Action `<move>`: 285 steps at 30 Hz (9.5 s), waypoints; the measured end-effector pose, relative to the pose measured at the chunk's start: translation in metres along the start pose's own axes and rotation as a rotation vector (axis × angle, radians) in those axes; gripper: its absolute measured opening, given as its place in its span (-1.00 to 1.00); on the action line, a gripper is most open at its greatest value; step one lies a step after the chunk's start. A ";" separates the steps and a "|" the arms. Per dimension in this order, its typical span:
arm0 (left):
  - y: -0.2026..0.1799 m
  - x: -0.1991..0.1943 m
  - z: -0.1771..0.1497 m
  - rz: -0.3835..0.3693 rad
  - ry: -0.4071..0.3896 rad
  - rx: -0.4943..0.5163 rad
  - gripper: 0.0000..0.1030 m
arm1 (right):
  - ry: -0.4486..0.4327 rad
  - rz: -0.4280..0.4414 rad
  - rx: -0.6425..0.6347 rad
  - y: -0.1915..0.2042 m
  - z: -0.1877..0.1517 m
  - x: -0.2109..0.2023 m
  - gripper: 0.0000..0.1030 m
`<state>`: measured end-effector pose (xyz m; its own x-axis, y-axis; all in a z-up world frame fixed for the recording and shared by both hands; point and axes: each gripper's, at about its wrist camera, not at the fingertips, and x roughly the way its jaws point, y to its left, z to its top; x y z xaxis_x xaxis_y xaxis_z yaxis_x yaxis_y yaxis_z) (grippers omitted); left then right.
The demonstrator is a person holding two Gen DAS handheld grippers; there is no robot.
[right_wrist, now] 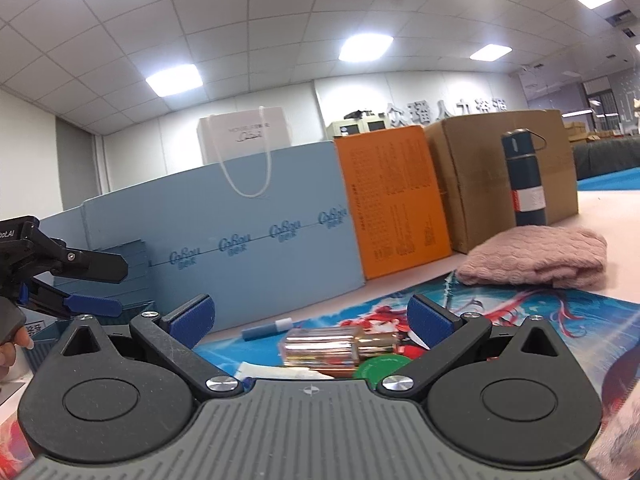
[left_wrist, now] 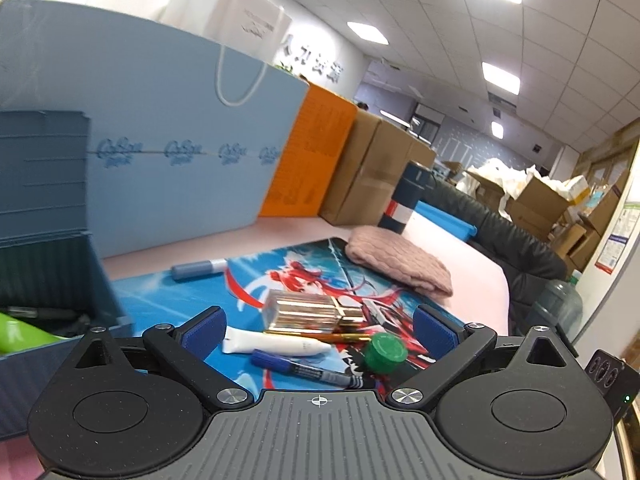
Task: Organize rigid objects
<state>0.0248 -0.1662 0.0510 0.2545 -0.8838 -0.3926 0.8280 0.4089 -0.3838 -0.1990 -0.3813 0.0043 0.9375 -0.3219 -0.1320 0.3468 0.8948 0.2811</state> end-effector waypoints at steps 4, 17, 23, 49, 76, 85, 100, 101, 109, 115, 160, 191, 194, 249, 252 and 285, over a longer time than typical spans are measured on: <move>0.002 0.018 0.001 0.005 0.027 -0.024 0.96 | 0.041 -0.056 0.038 -0.017 0.000 0.008 1.00; 0.035 0.086 -0.010 -0.008 0.149 -0.263 0.95 | 0.280 -0.024 -0.033 -0.031 -0.008 0.047 1.00; 0.046 0.104 -0.022 0.001 0.161 -0.380 0.95 | 0.271 0.142 -0.240 0.005 -0.010 0.056 0.96; 0.039 0.102 -0.021 0.014 0.168 -0.295 0.93 | 0.629 0.266 -0.372 0.043 -0.031 0.126 -0.40; 0.042 0.111 -0.035 -0.101 0.258 -0.306 0.08 | 0.507 0.272 -0.248 0.065 -0.015 0.087 -0.76; 0.043 0.063 -0.010 -0.127 0.059 -0.307 -0.71 | 0.393 0.291 -0.275 0.089 0.009 0.084 -0.76; 0.091 -0.092 0.014 0.094 -0.387 -0.369 -0.78 | 0.198 0.647 -0.554 0.207 0.032 0.134 -0.75; 0.098 -0.100 0.011 0.110 -0.402 -0.390 -0.78 | 0.190 0.678 -0.608 0.215 0.029 0.140 -0.75; 0.144 -0.114 -0.005 0.219 -0.417 -0.522 -0.78 | 0.263 0.805 -0.864 0.261 0.007 0.190 -0.76; 0.166 -0.102 -0.014 0.232 -0.377 -0.577 -0.77 | 0.305 0.809 -1.049 0.284 -0.010 0.193 -0.76; 0.119 -0.104 0.013 0.380 -0.285 -0.255 0.79 | 0.339 0.683 -1.092 0.276 0.011 0.183 0.27; 0.071 -0.116 -0.057 0.812 -0.309 -0.015 1.00 | 0.289 0.134 -0.139 0.220 -0.045 0.123 1.00; 0.073 -0.116 -0.061 0.851 -0.324 -0.016 1.00 | 0.293 0.116 -0.085 0.214 -0.051 0.124 1.00; 0.044 -0.109 -0.084 0.960 -0.233 0.055 1.00 | 0.286 0.017 -0.186 0.218 -0.059 0.091 1.00; 0.043 -0.108 -0.085 0.960 -0.232 0.064 1.00 | 0.276 0.018 -0.186 0.218 -0.058 0.089 1.00; 0.042 -0.110 -0.086 0.956 -0.250 0.059 1.00 | 0.270 0.035 -0.183 0.219 -0.059 0.087 1.00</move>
<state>-0.0114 -0.0319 0.0065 0.9213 -0.2131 -0.3254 0.2410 0.9694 0.0473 -0.0434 -0.1948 -0.0015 0.8992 -0.2178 -0.3795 0.2805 0.9526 0.1177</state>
